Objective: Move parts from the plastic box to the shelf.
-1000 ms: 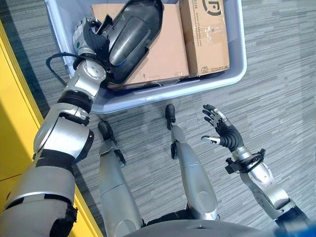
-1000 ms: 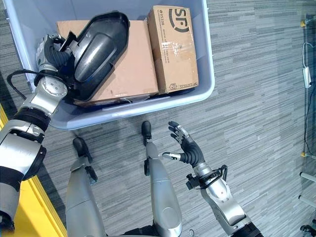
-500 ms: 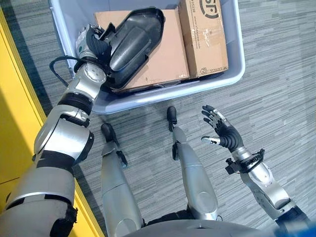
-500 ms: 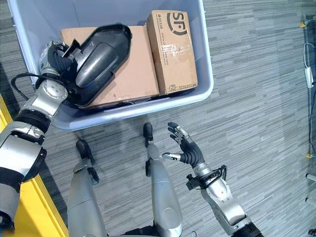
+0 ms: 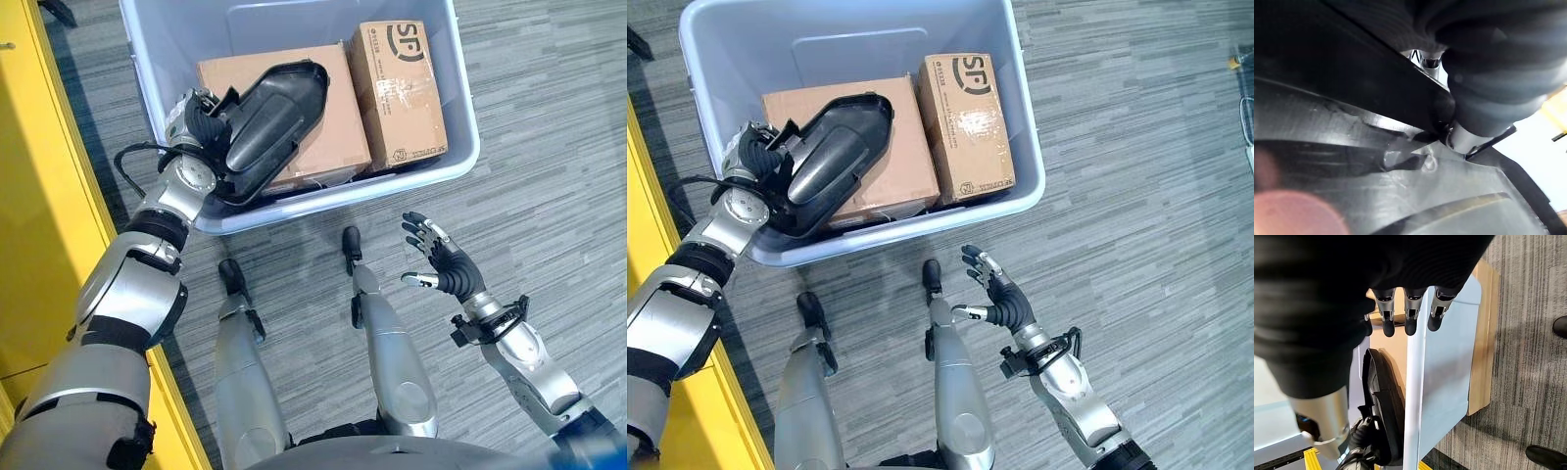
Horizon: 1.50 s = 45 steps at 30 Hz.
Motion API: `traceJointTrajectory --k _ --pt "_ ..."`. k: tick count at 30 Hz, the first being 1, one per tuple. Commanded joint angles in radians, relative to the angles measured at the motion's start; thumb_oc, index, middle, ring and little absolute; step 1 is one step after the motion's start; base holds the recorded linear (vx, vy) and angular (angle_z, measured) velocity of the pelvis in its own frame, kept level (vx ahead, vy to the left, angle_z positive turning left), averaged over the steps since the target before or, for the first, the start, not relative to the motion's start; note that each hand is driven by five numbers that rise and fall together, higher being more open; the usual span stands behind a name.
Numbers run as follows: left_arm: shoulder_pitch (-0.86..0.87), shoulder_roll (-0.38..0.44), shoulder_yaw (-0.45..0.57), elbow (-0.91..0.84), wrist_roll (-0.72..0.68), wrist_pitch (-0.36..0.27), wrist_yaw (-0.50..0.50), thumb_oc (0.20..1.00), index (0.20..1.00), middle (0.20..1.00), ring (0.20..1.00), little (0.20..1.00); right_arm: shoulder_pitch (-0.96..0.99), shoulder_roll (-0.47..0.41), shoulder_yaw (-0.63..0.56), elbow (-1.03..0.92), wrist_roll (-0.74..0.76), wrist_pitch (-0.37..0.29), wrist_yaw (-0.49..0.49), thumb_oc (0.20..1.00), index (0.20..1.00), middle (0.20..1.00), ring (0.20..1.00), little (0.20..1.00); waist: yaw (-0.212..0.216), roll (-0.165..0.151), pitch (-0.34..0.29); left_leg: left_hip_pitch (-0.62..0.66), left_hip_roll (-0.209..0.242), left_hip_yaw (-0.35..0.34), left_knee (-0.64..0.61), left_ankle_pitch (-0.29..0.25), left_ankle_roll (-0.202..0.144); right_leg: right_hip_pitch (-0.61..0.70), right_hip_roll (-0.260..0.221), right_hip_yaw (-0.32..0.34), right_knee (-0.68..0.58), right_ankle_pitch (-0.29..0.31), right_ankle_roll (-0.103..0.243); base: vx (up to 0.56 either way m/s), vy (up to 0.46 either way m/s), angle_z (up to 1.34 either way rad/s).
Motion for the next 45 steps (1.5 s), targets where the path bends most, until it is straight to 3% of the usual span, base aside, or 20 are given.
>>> traceJointTrajectory --k 1,3,7,10,16,20,26,33,38,40,42,43,44,45 --pt "0.097 0.120 0.157 -0.171 -0.041 -0.043 0.110 0.200 0.200 0.200 0.200 0.200 0.008 -0.010 -0.068 -0.030 -0.017 -0.037 -0.017 1.000 1.000 1.000 1.000 1.000 0.024 0.000 0.004 0.015 -0.047 -0.058 -0.050 0.026 0.023 0.071 -0.088 -0.015 0.117 -0.106 0.071 0.01 -0.003 0.09" --pt "0.119 0.123 0.168 -0.212 -0.037 -0.050 0.113 0.200 0.200 0.200 0.200 0.200 0.006 -0.007 -0.069 -0.024 -0.020 -0.035 -0.019 1.000 1.000 1.000 1.000 1.000 0.028 0.002 0.003 0.025 -0.048 -0.058 -0.054 0.026 0.023 0.079 -0.089 -0.016 0.116 -0.109 0.071 0.01 0.002 0.10" --pt "0.250 0.119 0.251 -0.456 0.008 -0.070 0.133 0.200 0.200 0.200 0.200 0.200 0.005 0.002 -0.101 -0.009 -0.042 -0.025 -0.026 1.000 1.000 1.000 1.000 1.000 0.048 0.015 -0.008 0.074 -0.053 -0.060 -0.078 0.028 0.023 0.122 -0.095 -0.024 0.113 -0.119 0.070 0.03 -0.001 0.08" --pt "0.310 0.119 0.281 -0.542 0.084 -0.065 0.148 0.200 0.200 0.200 0.200 0.200 -0.003 0.005 -0.111 -0.002 -0.051 -0.022 -0.030 1.000 1.000 1.000 1.000 1.000 0.056 0.022 -0.018 0.106 -0.054 -0.061 -0.094 0.030 0.024 0.150 -0.097 -0.026 0.107 -0.124 0.069 0.03 -0.001 0.11" --pt "0.435 0.086 0.342 -0.690 0.107 -0.103 0.110 0.200 0.200 0.200 0.200 0.200 0.007 0.014 -0.138 0.000 -0.064 -0.009 -0.026 1.000 1.000 1.000 1.000 1.000 0.070 0.038 -0.045 0.174 -0.057 -0.063 -0.131 0.038 0.023 0.206 -0.101 -0.033 0.093 -0.131 0.068 0.04 -0.005 0.08" --pt "0.536 0.046 0.374 -0.783 0.044 -0.142 0.084 0.200 0.200 0.200 0.200 0.200 0.022 0.023 -0.152 0.002 -0.067 0.001 -0.020 1.000 1.000 1.000 1.000 1.000 0.080 0.056 -0.067 0.222 -0.055 -0.066 -0.150 0.041 0.022 0.240 -0.103 -0.034 0.089 -0.141 0.066 0.04 -0.015 -0.06" --pt "0.800 -0.047 0.441 -0.942 -0.185 -0.216 -0.064 0.200 0.200 0.200 0.200 0.200 0.039 0.042 -0.179 0.020 -0.080 0.025 -0.013 1.000 1.000 1.000 1.000 1.000 0.105 0.099 -0.120 0.328 -0.048 -0.081 -0.190 0.052 0.020 0.322 -0.097 -0.045 0.098 -0.178 0.059 0.06 -0.044 0.00" --pt "1.012 -0.080 0.492 -1.022 -0.318 -0.208 -0.206 0.200 0.200 0.200 0.200 0.200 0.059 0.055 -0.186 0.050 -0.104 0.038 0.014 1.000 1.000 1.000 1.000 1.000 0.144 0.149 -0.188 0.436 -0.022 -0.107 -0.239 0.082 0.011 0.420 -0.069 -0.086 0.144 -0.253 0.044 0.04 -0.105 0.14" --pt "1.146 -0.112 0.567 -1.100 -0.341 -0.188 -0.230 0.200 0.200 0.200 0.200 0.200 0.054 0.055 -0.161 0.031 -0.073 0.054 0.057 1.000 1.000 1.000 1.000 1.000 0.182 0.172 -0.239 0.523 0.013 -0.132 -0.274 0.107 0.008 0.495 -0.035 -0.130 0.196 -0.327 0.020 0.04 -0.171 0.20" --pt "1.201 -0.138 0.574 -1.118 -0.356 -0.180 -0.266 0.200 0.200 0.200 0.200 0.200 0.031 0.052 -0.149 0.032 -0.066 0.058 0.071 1.000 1.000 1.000 1.000 1.000 0.218 0.186 -0.256 0.535 0.037 -0.170 -0.285 0.177 -0.010 0.532 0.003 -0.164 0.219 -0.375 -0.004 -0.08 -0.327 0.25" --pt "1.226 -0.166 0.530 -1.097 -0.381 -0.163 -0.303 0.200 0.200 0.200 0.200 0.200 0.016 0.056 -0.137 0.065 -0.030 0.061 0.074 1.000 1.000 1.000 1.000 1.000 0.270 0.209 -0.264 0.490 0.059 -0.251 -0.367 0.400 -0.072 0.587 0.049 -0.271 0.158 -0.394 -0.050 -0.20 -0.330 1.11" --pt "1.225 -0.166 0.529 -1.096 -0.381 -0.163 -0.303 0.200 0.200 0.200 0.200 0.200 0.015 0.056 -0.137 0.066 -0.030 0.061 0.074 1.000 1.000 1.000 1.000 1.000 0.268 0.213 -0.266 0.485 0.061 -0.255 -0.368 0.404 -0.073 0.587 0.053 -0.275 0.153 -0.388 -0.050 -0.15 -0.166 1.45" --pt "1.228 -0.165 0.516 -1.081 -0.359 -0.158 -0.311 0.200 0.200 0.200 0.200 0.200 0.012 0.054 -0.141 0.072 -0.034 0.060 0.066 1.000 1.000 1.000 1.000 1.000 0.274 0.215 -0.267 0.467 0.061 -0.246 -0.388 0.456 -0.083 0.601 0.055 -0.301 0.129 -0.385 -0.054 -0.12 -0.082 1.32" --pt "1.223 -0.163 0.505 -1.070 -0.336 -0.158 -0.312 0.200 0.200 0.200 0.200 0.200 0.006 0.051 -0.148 0.073 -0.045 0.058 0.056 1.000 1.000 1.000 1.000 1.000 0.280 0.209 -0.262 0.447 0.050 -0.234 -0.379 0.462 -0.077 0.610 0.052 -0.314 0.106 -0.373 -0.059 -0.20 -0.126 1.12"
